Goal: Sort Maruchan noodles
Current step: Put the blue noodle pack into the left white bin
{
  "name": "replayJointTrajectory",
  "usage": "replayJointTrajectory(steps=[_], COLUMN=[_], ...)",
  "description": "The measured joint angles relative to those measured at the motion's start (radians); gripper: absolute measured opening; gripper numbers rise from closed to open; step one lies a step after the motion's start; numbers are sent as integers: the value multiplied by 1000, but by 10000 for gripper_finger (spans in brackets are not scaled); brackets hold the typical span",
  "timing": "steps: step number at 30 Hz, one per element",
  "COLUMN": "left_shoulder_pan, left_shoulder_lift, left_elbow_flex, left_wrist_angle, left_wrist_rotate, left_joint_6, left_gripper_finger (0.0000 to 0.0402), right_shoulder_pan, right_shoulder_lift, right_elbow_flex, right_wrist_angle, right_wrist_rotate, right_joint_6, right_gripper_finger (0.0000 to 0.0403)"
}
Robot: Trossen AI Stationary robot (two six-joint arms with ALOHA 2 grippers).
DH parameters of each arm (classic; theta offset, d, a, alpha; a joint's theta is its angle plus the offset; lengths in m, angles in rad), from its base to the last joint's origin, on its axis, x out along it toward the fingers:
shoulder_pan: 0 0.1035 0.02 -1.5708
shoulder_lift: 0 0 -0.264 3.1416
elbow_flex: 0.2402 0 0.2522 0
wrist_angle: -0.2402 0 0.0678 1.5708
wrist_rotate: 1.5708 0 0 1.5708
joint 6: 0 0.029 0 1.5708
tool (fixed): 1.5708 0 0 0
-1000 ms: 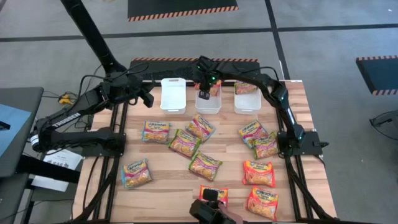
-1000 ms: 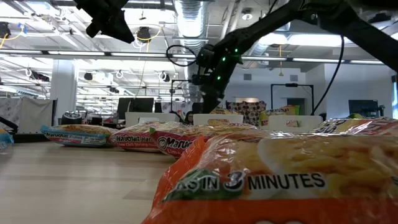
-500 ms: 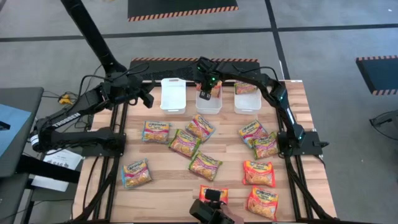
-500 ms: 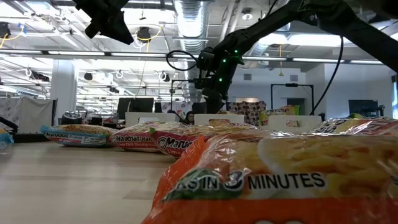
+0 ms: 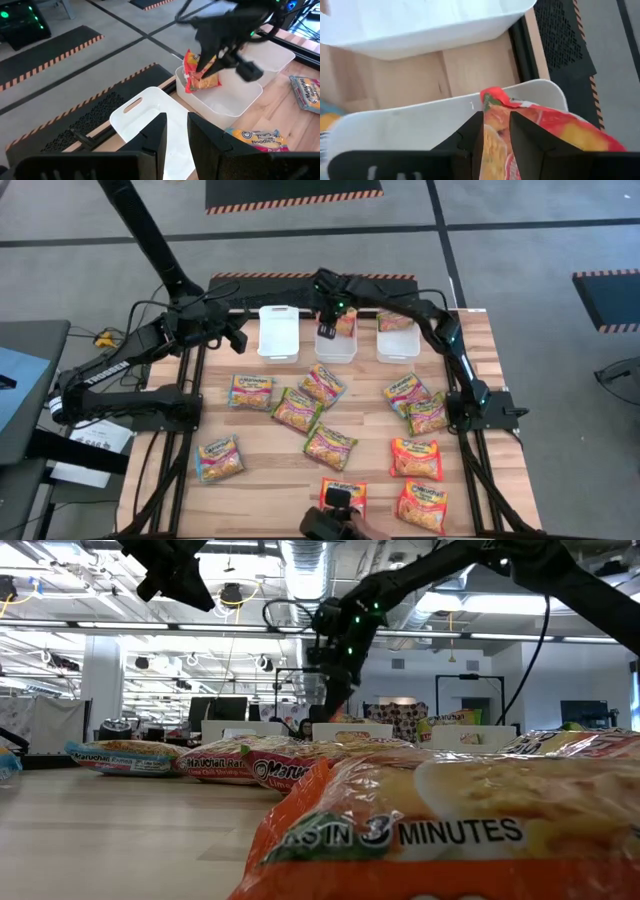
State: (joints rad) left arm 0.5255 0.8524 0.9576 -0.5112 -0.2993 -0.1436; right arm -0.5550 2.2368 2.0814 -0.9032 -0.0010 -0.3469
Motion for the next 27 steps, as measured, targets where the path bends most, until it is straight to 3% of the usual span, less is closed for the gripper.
replayJointTrajectory(steps=[9, 15, 22, 27], left_shoulder_pan=[0, 29, 84, 116], left_shoulder_lift=[0, -1, 6, 5], left_elbow_flex=[0, 0, 0, 0], left_wrist_angle=[-97, -196, -231, -283], left_wrist_rotate=[7, 30, 218, 436], left_joint_6=[-45, -55, -140, -162], left_gripper_finger=[67, 67, 67, 67], right_shoulder_pan=[24, 53, 88, 120], right_shoulder_lift=[-3, -22, -55, -77], right_elbow_flex=[215, 266, 266, 266], right_wrist_angle=[-219, -316, -403, -449], right_wrist_rotate=[0, 0, 0, 2], right_joint_6=[84, 124, 182, 213], right_gripper_finger=[119, 119, 119, 119])
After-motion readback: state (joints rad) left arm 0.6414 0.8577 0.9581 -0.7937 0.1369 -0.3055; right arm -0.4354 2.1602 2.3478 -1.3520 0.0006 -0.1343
